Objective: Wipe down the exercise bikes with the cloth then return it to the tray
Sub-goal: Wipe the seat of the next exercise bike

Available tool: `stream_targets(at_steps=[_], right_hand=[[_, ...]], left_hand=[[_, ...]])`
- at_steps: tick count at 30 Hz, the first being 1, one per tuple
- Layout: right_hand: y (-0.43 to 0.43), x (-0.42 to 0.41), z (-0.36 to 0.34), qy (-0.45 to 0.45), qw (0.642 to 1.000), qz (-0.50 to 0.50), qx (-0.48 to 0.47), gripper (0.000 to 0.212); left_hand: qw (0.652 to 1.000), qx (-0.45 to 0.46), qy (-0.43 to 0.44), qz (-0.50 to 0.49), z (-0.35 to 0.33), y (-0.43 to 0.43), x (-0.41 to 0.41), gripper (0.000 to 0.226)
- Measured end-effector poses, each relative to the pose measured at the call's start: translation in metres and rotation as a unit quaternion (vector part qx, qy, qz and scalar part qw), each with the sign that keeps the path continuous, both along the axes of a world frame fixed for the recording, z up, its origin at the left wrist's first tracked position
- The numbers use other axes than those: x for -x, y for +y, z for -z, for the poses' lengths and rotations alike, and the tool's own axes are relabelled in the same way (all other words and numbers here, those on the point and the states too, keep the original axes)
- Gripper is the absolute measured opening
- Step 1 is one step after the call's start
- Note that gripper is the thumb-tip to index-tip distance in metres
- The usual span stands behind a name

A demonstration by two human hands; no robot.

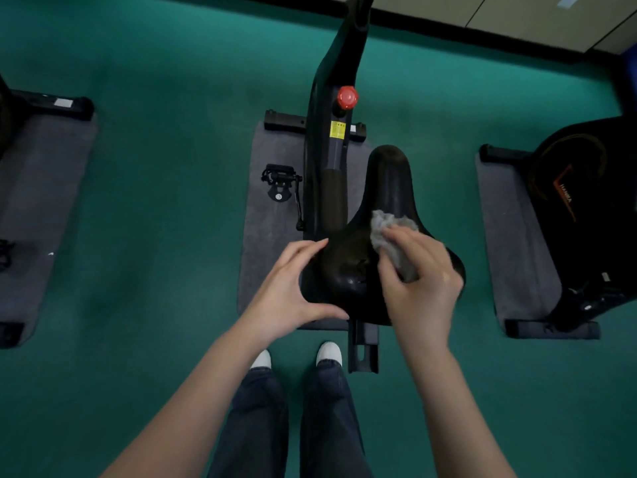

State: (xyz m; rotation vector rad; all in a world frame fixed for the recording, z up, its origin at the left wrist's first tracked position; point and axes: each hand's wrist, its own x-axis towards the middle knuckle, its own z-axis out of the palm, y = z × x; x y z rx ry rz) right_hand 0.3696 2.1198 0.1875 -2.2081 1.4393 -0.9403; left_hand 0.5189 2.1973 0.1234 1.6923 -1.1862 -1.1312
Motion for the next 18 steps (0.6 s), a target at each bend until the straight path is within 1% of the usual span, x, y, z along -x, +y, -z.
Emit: stream_targets(at_steps=[3, 6, 8, 9, 11, 13, 14, 16, 18], right_hand=[[0.026, -0.009, 0.007, 0.02, 0.992, -0.121, 0.003, 0.026], [0.05, -0.012, 0.009, 0.004, 0.977, -0.211, -0.03, 0.021], [0.046, -0.015, 0.004, -0.006, 0.975, -0.22, -0.028, 0.021], [0.039, -0.017, 0.001, 0.0, 0.979, -0.202, -0.017, 0.022], [0.015, -0.024, -0.006, 0.03, 0.989, -0.144, -0.002, 0.027], [-0.01, -0.035, -0.011, 0.077, 0.991, -0.102, -0.029, 0.028], [-0.017, -0.042, -0.013, 0.105, 0.988, -0.102, -0.054, 0.027], [-0.021, -0.051, -0.012, 0.155, 0.972, -0.15, -0.092, 0.024], [-0.013, -0.053, -0.011, 0.181, 0.954, -0.216, -0.102, 0.024]], left_hand=[[1.0, 0.021, 0.014, 0.006, 0.007, 0.0, -0.004, 0.096], [0.998, 0.031, 0.044, 0.015, 0.015, 0.002, -0.008, 0.087], [0.998, 0.035, 0.054, 0.013, 0.016, 0.002, -0.01, 0.085], [0.998, 0.035, 0.051, 0.012, 0.014, 0.002, -0.011, 0.084], [0.999, 0.032, 0.035, 0.019, 0.011, 0.002, -0.011, 0.091], [0.999, 0.025, 0.034, 0.021, 0.011, 0.002, -0.013, 0.102], [0.999, 0.022, 0.039, 0.02, 0.012, 0.002, -0.014, 0.103], [0.998, 0.016, 0.053, 0.01, 0.013, 0.003, -0.015, 0.101], [0.998, 0.005, 0.059, 0.005, 0.015, 0.003, -0.015, 0.089]])
